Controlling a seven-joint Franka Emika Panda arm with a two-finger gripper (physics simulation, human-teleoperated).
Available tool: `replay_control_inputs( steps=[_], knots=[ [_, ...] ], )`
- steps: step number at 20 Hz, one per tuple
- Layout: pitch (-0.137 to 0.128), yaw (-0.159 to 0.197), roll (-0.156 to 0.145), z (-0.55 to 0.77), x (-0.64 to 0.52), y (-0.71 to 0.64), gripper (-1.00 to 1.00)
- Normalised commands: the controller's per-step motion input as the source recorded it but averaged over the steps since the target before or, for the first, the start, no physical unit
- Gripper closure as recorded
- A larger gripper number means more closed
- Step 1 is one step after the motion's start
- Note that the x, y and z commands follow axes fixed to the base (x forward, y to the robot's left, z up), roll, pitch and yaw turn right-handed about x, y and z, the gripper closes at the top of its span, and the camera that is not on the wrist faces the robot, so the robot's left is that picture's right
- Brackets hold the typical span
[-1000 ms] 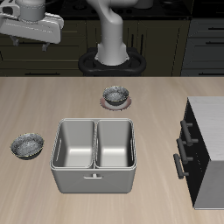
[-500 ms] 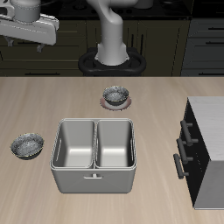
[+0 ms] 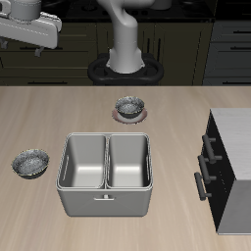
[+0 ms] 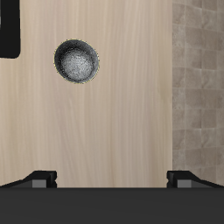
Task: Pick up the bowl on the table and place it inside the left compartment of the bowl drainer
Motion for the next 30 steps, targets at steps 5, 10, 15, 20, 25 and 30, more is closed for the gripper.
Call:
replay_control_inputs(
  steps=[5, 10, 15, 20, 25, 30],
  knots=[
    [-0.008, 0.001, -0.025, 0.12, 0.21, -0.24, -1.0],
    [-0.016, 0.006, -0.02, 0.13, 0.2, -0.13, -1.0],
    [-0.007, 0.005, 0.013, 0.07, 0.26, -0.01, -1.0],
    [-0.016, 0.052, 0.046, 0.06, 0.2, 0.15, -1.0],
    [-0.023, 0.009, 0.02, 0.12, 0.12, 0.19, -1.0],
    [-0.025, 0.014, 0.017, 0.2, 0.1, 0.12, -1.0]
  ],
)
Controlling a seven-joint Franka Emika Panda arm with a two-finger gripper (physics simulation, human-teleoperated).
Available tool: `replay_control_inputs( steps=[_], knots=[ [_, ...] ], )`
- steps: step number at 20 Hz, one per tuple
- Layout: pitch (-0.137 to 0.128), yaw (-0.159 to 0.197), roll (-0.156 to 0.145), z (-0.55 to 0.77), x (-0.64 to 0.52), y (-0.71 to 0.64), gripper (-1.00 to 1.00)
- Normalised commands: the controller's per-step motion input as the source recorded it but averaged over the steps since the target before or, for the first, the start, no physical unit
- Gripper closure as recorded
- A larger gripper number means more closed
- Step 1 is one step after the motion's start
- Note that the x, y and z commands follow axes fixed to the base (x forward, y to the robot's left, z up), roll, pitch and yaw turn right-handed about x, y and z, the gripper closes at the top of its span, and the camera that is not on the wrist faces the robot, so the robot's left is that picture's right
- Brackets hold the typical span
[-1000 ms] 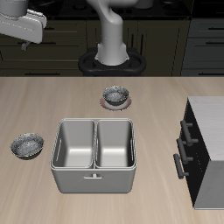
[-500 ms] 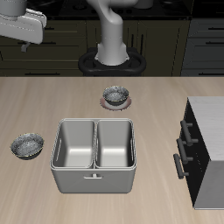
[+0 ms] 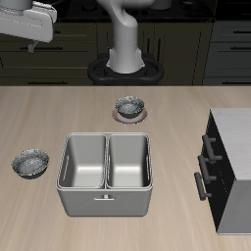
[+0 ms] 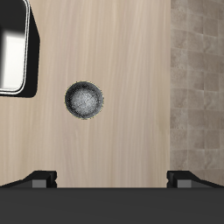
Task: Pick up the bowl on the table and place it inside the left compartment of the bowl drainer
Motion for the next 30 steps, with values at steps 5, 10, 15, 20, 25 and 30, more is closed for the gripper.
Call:
replay_control_inputs(
  steps=[5, 10, 15, 20, 25, 30],
  knots=[
    [-0.024, -0.007, -0.02, 0.21, 0.09, -0.03, -1.0],
    [-0.019, -0.007, -0.021, 0.1, 0.09, -0.08, -1.0],
    [-0.003, -0.008, -0.001, 0.0, 0.06, 0.03, -1.0],
    [0.003, 0.019, 0.014, -0.05, 0.14, 0.16, -1.0],
    [-0.001, 0.021, 0.017, -0.05, 0.21, 0.2, -1.0],
    [-0.003, 0.012, -0.012, -0.05, 0.19, 0.03, -1.0]
  ],
)
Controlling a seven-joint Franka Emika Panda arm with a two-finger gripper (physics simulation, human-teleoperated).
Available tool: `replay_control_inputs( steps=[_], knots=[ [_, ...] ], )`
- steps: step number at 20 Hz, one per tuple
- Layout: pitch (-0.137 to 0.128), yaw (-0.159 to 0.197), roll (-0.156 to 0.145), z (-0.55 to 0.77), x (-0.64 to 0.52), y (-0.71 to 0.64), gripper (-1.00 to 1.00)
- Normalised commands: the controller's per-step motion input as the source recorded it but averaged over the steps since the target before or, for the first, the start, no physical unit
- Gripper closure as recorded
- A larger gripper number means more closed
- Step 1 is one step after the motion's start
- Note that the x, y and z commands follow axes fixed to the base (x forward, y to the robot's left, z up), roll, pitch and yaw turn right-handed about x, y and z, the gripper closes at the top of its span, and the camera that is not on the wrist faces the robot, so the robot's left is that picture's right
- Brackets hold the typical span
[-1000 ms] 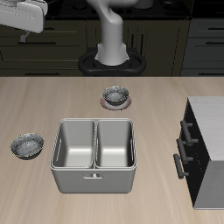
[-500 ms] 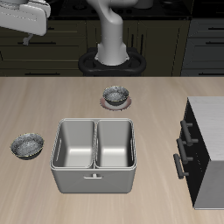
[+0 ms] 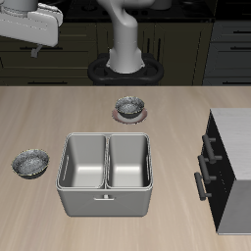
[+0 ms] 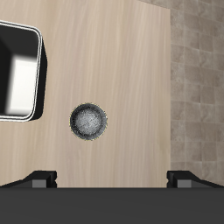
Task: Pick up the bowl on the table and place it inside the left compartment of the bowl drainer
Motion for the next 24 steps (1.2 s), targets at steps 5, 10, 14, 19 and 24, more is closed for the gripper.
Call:
replay_control_inputs(
  steps=[5, 10, 14, 19, 24],
  knots=[
    [0.012, -0.014, -0.018, -0.13, 0.16, -0.06, -1.0],
    [0.007, 0.021, -0.002, -0.2, 0.2, 0.01, -1.0],
    [0.025, 0.0, 0.02, -0.18, 0.11, 0.07, -1.0],
    [0.026, -0.013, 0.006, -0.22, 0.1, 0.0, -1.0],
    [0.032, 0.01, -0.004, -0.28, 0.08, -0.06, -1.0]
  ],
)
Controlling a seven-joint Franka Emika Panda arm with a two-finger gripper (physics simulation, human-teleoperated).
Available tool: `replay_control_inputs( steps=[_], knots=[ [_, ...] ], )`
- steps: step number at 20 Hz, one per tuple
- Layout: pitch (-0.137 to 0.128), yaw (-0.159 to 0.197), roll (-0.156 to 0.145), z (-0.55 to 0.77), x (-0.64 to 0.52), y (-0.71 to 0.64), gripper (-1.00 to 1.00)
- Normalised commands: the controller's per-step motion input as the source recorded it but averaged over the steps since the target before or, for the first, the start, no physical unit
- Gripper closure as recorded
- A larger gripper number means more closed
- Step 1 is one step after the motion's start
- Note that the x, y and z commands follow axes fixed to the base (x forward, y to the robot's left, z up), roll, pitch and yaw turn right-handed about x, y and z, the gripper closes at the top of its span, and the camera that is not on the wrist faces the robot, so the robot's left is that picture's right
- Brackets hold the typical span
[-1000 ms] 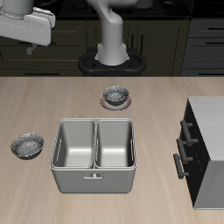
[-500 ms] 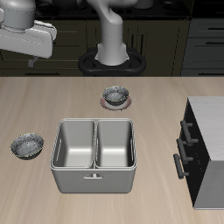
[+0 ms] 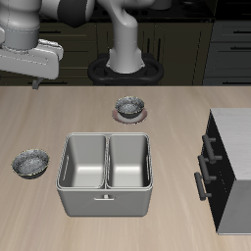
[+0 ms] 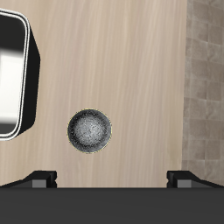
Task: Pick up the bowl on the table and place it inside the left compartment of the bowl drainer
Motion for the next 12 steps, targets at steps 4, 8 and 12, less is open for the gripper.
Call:
replay_control_inputs(
  steps=[4, 8, 12],
  knots=[
    [0.027, -0.007, 0.001, -0.25, 0.06, -0.09, -1.0],
    [0.018, -0.006, -0.012, -0.22, 0.03, -0.13, -1.0],
    [0.035, -0.022, -0.005, -0.37, -0.02, -0.16, -1.0]
  ],
)
